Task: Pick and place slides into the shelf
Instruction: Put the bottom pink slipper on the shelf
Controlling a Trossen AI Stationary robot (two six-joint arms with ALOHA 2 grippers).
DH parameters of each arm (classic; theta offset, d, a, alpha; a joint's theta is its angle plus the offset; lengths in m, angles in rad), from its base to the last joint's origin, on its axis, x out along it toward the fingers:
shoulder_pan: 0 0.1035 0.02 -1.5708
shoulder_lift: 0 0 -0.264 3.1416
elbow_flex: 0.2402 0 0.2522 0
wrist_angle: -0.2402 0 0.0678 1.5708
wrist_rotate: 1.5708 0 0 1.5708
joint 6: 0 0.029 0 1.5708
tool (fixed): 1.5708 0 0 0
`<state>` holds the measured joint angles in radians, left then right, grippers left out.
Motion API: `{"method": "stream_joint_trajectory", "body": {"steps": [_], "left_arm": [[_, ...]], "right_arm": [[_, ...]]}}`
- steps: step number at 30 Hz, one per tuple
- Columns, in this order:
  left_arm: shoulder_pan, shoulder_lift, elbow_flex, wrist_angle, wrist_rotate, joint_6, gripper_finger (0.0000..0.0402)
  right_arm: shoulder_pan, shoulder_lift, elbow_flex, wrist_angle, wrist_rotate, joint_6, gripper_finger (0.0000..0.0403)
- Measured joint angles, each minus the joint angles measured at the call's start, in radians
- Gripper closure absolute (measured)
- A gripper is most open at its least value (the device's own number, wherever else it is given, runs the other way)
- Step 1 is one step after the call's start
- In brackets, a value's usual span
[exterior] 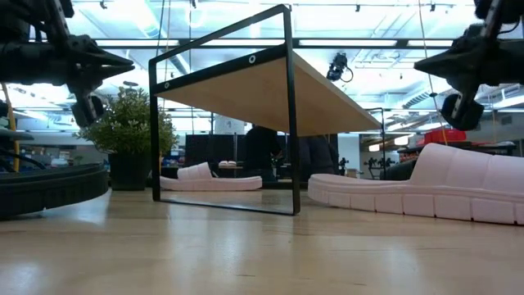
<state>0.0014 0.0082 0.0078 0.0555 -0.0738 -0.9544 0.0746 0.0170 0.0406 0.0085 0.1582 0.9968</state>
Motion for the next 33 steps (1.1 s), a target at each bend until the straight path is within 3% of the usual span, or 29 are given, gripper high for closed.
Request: {"method": "stream_joint_trajectory", "body": {"steps": [4,6,14,22,33], "left_arm": [[0.000,0.000,0.000,0.001,0.000,-0.090,0.0383],[0.000,0.000,0.000,0.001,0.000,-0.147,0.0381],[0.000,0.000,0.000,0.000,0.012,-0.217,0.0368],[0.000,0.000,0.000,0.000,0.145,-0.266,0.0368],[0.000,0.001,0.037,-0.009,0.243,-0.266,0.0315]], "right_arm": [[0.000,0.000,0.000,0.007,0.074,0.243,0.0389],[0.000,0.000,0.000,0.007,0.119,0.279,0.0389],[0.000,0.000,0.000,0.007,0.178,0.316,0.0389],[0.000,0.000,0.000,0.007,0.178,0.318,0.0389],[0.000,0.002,0.010,0.002,0.175,0.329,0.0389]]}}
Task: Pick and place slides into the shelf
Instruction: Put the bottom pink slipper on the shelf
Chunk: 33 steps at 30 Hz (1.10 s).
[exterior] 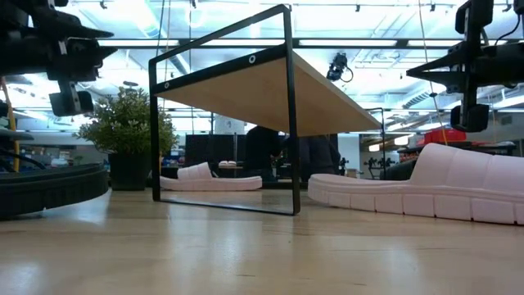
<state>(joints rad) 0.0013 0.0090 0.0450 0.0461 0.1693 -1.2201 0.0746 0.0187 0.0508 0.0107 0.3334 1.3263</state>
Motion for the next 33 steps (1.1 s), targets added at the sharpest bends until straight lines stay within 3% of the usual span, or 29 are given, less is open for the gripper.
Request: {"method": "stream_joint_trajectory", "body": {"steps": [5,11,16,22,25,33], "left_arm": [[0.000,0.004,0.024,-0.007,0.012,-0.015,0.0297],[0.000,0.058,0.103,-0.026,0.002,-0.009,0.0301],[0.000,0.203,0.236,-0.048,-0.064,0.080,0.0307],[0.001,0.435,0.416,-0.084,-0.083,0.158,0.0308],[0.000,0.555,0.504,-0.083,-0.076,0.177,0.0306],[-0.034,0.795,0.710,-0.139,-0.048,0.288,0.0306]], "right_arm": [[0.000,0.000,0.095,-0.083,0.002,-0.094,0.0389],[0.000,0.007,0.364,-0.503,0.056,-0.157,0.0389],[0.000,0.062,0.608,-0.839,0.069,-0.170,0.0389],[0.000,0.169,0.828,-1.046,0.057,-0.255,0.0389],[0.000,0.229,0.899,-1.082,-0.003,-0.296,0.0389],[0.000,0.400,0.937,-1.097,-0.337,-0.352,0.0389]]}}
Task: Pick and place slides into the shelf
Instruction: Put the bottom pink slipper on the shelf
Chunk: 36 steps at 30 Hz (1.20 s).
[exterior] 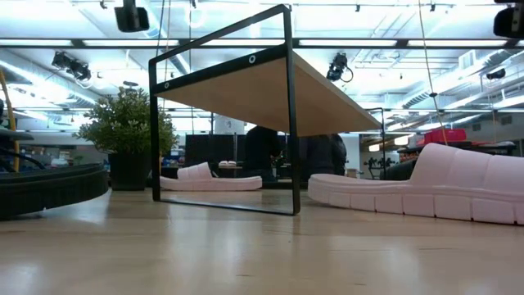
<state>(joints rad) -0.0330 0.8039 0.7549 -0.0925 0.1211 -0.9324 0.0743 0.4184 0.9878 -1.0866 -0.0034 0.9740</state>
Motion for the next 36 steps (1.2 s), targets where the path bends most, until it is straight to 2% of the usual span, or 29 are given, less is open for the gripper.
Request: {"method": "stream_joint_trajectory", "body": {"steps": [4,9,13,17,21,27,36], "left_arm": [[-0.014,0.070,0.055,-0.051,0.000,0.012,0.0307],[-0.018,0.114,0.066,-0.057,-0.009,-0.002,0.0308],[-0.017,0.129,0.067,-0.056,-0.015,-0.005,0.0314],[-0.017,0.128,0.067,-0.055,-0.023,-0.002,0.0319],[-0.017,0.125,0.067,-0.056,-0.035,0.025,0.0318],[-0.016,0.125,0.067,-0.063,-0.035,0.081,0.0317],[-0.015,0.125,0.067,-0.063,-0.035,0.182,0.0322]], "right_arm": [[0.000,0.083,-0.034,-0.053,-0.087,-0.015,0.0389],[0.001,0.136,-0.106,-0.043,-0.153,0.002,0.0389],[0.023,0.136,-0.185,0.000,-0.205,0.065,0.0389],[0.096,0.131,-0.238,0.051,-0.208,0.177,0.0389],[0.209,0.133,-0.281,0.145,-0.139,0.354,0.0389],[0.429,0.189,-0.322,0.252,0.067,0.671,0.0389],[0.728,0.442,-0.327,0.445,0.313,1.126,0.0389]]}}
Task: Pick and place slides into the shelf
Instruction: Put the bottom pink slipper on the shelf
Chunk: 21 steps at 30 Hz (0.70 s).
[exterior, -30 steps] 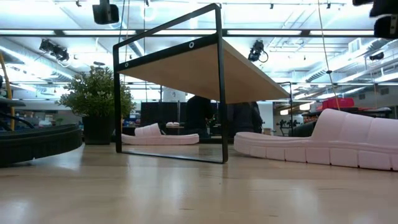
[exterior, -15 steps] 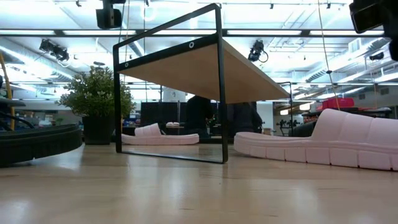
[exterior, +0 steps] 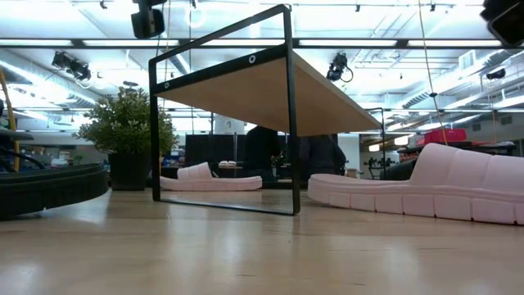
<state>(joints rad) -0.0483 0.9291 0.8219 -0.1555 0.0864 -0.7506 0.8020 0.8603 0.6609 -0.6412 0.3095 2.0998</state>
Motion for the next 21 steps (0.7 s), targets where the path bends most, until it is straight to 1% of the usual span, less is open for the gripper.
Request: {"method": "stream_joint_trajectory", "body": {"steps": [2,3,6,11,16,21], "left_arm": [[0.004,0.000,0.000,0.000,0.000,0.025,0.0320],[0.006,0.000,0.000,0.000,0.000,0.035,0.0319],[0.013,0.000,0.000,0.000,0.000,0.065,0.0317],[0.013,0.000,0.000,0.000,0.002,0.107,0.0323],[0.013,0.000,0.000,0.000,0.008,0.120,0.0325],[0.013,0.000,0.000,0.000,0.029,0.137,0.0318]], "right_arm": [[0.044,0.070,0.000,0.057,0.060,0.096,0.0389],[0.057,0.105,0.000,0.085,0.078,0.117,0.0389],[0.048,0.214,0.031,0.135,0.077,0.123,0.0389],[0.001,0.356,0.123,0.138,0.080,0.099,0.0389],[-0.003,0.415,0.169,0.134,0.078,0.107,0.0389],[-0.016,0.424,0.182,0.135,0.078,0.098,0.0389]]}}
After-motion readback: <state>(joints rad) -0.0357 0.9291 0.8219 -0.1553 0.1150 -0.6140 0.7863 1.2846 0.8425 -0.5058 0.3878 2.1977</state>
